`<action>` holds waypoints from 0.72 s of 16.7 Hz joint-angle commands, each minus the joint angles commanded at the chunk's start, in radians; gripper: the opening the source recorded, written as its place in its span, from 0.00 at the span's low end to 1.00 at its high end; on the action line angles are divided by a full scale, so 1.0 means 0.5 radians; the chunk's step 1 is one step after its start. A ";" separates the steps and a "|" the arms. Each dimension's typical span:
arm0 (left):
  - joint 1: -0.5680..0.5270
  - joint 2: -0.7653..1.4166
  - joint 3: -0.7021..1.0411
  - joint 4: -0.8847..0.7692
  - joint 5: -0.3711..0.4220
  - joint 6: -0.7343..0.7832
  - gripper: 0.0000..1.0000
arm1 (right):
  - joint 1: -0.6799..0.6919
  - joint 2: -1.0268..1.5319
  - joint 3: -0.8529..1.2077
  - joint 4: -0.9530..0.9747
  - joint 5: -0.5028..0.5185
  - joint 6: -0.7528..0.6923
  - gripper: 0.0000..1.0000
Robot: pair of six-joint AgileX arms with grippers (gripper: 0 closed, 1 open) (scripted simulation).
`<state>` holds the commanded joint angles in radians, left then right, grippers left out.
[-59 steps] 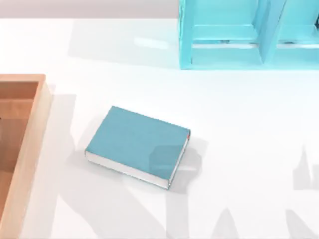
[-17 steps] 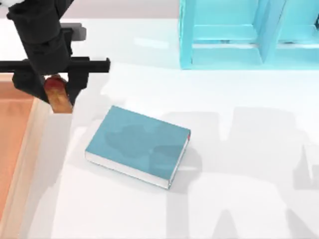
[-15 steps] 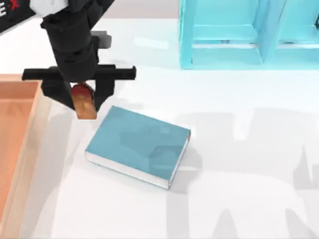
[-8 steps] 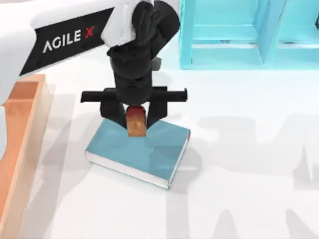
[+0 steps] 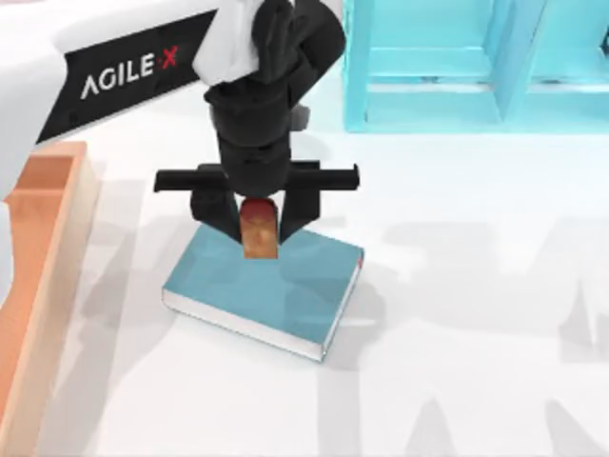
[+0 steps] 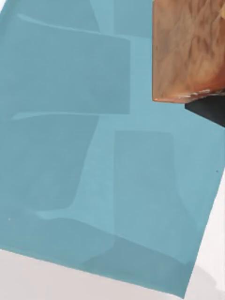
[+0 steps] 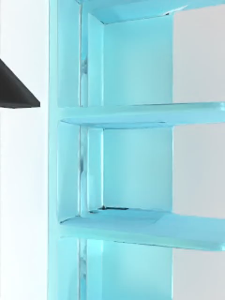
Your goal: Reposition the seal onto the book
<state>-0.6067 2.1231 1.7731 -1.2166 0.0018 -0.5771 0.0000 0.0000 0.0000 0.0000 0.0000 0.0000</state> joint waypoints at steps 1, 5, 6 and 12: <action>0.000 0.000 0.000 0.000 0.000 0.000 0.00 | 0.000 0.000 0.000 0.000 0.000 0.000 1.00; 0.000 0.000 0.000 0.000 0.000 0.000 0.23 | 0.000 0.000 0.000 0.000 0.000 0.000 1.00; 0.000 0.000 0.000 0.000 0.000 0.000 0.30 | 0.000 0.000 0.000 0.000 0.000 0.000 1.00; 0.000 0.000 0.000 0.000 0.000 0.000 0.75 | 0.000 0.000 0.000 0.000 0.000 0.000 1.00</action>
<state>-0.6067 2.1231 1.7731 -1.2166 0.0018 -0.5771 0.0000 0.0000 0.0000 0.0000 0.0000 0.0000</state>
